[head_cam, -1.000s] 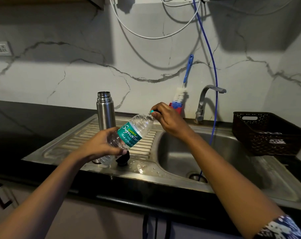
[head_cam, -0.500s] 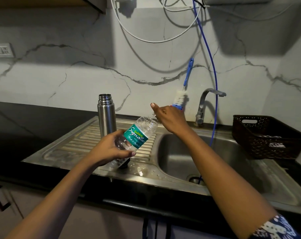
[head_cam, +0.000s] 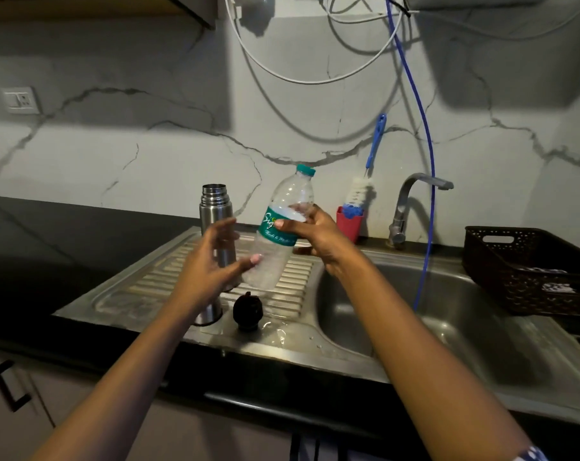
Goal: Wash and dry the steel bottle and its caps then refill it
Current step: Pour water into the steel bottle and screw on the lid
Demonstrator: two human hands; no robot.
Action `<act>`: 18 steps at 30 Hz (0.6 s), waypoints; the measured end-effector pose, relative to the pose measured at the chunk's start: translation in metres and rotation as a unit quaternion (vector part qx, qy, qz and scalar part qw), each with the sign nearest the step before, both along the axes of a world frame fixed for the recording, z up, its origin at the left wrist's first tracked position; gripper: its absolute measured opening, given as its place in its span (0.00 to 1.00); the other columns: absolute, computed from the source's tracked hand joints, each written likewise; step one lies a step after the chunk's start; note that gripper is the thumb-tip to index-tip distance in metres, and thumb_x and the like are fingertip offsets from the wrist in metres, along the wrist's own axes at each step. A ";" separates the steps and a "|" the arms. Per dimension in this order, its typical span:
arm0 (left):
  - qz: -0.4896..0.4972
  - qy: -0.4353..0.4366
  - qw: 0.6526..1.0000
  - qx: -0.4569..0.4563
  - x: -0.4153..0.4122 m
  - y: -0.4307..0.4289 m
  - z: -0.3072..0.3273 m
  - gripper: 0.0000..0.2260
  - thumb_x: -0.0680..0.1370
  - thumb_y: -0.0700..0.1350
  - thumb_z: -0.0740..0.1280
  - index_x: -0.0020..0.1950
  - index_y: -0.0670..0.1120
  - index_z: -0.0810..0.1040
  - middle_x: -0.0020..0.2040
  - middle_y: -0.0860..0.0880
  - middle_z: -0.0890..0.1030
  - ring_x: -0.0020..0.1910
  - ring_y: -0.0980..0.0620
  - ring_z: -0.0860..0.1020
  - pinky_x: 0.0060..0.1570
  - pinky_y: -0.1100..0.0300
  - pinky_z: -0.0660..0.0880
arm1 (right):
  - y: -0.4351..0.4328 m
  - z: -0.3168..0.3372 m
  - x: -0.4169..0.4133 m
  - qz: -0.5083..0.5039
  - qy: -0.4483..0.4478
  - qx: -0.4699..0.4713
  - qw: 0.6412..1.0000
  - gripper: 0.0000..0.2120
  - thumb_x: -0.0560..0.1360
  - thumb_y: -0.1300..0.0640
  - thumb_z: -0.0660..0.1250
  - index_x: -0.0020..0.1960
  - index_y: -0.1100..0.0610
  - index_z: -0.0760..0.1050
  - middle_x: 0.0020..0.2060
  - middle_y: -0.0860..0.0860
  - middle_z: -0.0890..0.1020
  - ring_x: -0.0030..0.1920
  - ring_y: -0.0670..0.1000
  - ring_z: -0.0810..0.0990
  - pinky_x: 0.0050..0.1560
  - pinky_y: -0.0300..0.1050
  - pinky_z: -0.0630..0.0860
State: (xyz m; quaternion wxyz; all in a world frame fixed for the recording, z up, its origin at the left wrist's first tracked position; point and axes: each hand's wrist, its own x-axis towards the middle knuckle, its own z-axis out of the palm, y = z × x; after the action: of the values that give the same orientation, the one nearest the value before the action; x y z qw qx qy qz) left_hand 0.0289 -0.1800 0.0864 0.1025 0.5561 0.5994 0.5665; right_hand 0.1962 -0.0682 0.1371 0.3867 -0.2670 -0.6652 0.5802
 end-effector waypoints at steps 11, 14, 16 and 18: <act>0.262 0.137 0.926 -0.235 -0.150 0.057 -0.079 0.21 0.79 0.50 0.62 0.71 0.48 0.66 0.67 0.41 0.72 0.66 0.39 0.69 0.64 0.43 0.67 | 0.136 -0.032 -0.087 -0.166 -0.075 0.039 0.983 0.28 0.66 0.54 0.76 0.61 0.55 0.67 0.57 0.52 0.77 0.54 0.53 0.78 0.57 0.52 0.76; 0.231 0.193 0.890 -0.342 -0.155 0.064 -0.094 0.26 0.80 0.58 0.59 0.76 0.52 0.59 0.75 0.45 0.63 0.73 0.42 0.62 0.69 0.44 0.60 | 0.165 -0.043 -0.118 -0.169 -0.097 0.065 0.979 0.28 0.68 0.54 0.75 0.62 0.56 0.67 0.56 0.52 0.77 0.53 0.51 0.76 0.53 0.44 0.74; 0.206 0.225 0.879 -0.366 -0.155 0.065 -0.097 0.26 0.80 0.60 0.56 0.76 0.54 0.58 0.76 0.47 0.60 0.74 0.43 0.60 0.71 0.45 0.59 | 0.179 -0.053 -0.131 -0.162 -0.106 0.077 0.978 0.28 0.68 0.54 0.75 0.64 0.56 0.66 0.57 0.52 0.77 0.54 0.51 0.76 0.52 0.42 0.72; 0.189 0.242 0.870 -0.386 -0.154 0.064 -0.099 0.24 0.81 0.60 0.52 0.76 0.56 0.58 0.77 0.48 0.59 0.74 0.43 0.60 0.71 0.45 0.58 | 0.189 -0.064 -0.144 -0.158 -0.114 0.079 0.978 0.29 0.69 0.54 0.75 0.65 0.56 0.66 0.59 0.53 0.76 0.56 0.52 0.76 0.53 0.42 0.71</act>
State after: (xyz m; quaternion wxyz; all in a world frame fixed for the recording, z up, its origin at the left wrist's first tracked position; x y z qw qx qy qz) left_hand -0.1252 -0.1164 -0.0125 0.0512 0.4678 0.8701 0.1463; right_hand 0.0525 0.1211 0.0733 0.4148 -0.4020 -0.6981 0.4231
